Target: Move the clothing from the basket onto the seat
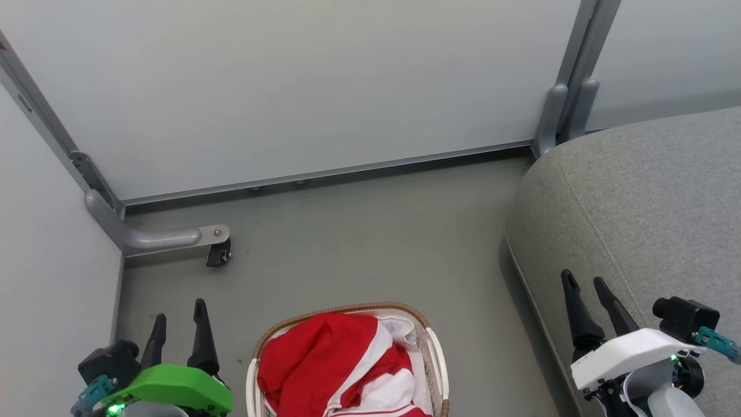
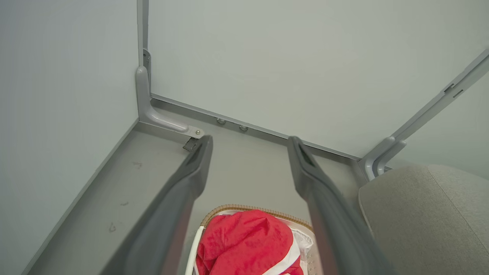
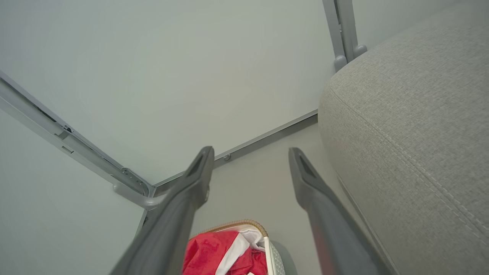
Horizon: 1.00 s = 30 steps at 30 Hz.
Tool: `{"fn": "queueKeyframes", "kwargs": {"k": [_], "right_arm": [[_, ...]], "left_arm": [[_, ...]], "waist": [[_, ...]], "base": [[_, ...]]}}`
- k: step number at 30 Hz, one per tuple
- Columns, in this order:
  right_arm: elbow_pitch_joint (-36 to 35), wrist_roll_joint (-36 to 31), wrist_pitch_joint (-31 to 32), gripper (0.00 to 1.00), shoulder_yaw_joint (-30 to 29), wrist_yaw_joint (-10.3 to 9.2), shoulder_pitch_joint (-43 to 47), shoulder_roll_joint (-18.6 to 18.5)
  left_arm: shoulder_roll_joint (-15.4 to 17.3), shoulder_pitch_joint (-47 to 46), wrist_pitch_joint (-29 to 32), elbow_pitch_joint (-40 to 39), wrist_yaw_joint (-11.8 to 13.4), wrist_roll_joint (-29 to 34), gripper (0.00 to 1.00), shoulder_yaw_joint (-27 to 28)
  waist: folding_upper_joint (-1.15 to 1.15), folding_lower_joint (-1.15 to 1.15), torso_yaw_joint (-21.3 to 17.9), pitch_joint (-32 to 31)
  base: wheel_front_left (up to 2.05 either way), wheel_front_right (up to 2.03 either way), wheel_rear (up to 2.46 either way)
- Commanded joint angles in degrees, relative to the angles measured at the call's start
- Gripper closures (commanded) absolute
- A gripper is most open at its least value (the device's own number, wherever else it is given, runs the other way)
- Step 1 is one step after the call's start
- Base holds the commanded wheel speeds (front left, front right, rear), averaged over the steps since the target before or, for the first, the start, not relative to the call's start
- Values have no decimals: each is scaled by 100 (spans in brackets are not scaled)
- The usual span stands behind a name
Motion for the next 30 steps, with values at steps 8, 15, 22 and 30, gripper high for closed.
{"fn": "queueKeyframes", "kwargs": {"k": [8, 15, 22, 30], "right_arm": [[-13, -603, -181, 0, 89, 21, 54, -70], [1, -983, -295, 0, 171, 23, 59, -86], [17, -1343, -400, 0, 205, 25, 77, -117], [31, -1725, -517, 0, 223, 27, 88, -131]], "left_arm": [[138, 88, -183, -92, 93, 601, 0, -159], [187, 147, -294, -108, 151, 976, 0, -233], [206, 193, -397, -128, 195, 1336, 0, -305], [231, 239, -511, -169, 221, 1718, 0, -350]], "waist": [[0, 0, -12, -20], [0, 0, -20, -16], [0, 0, -27, -18], [0, 0, -35, -14]], "base": [[0, 0, 0], [0, 0, 0], [0, 0, 0], [0, 0, 0]]}}
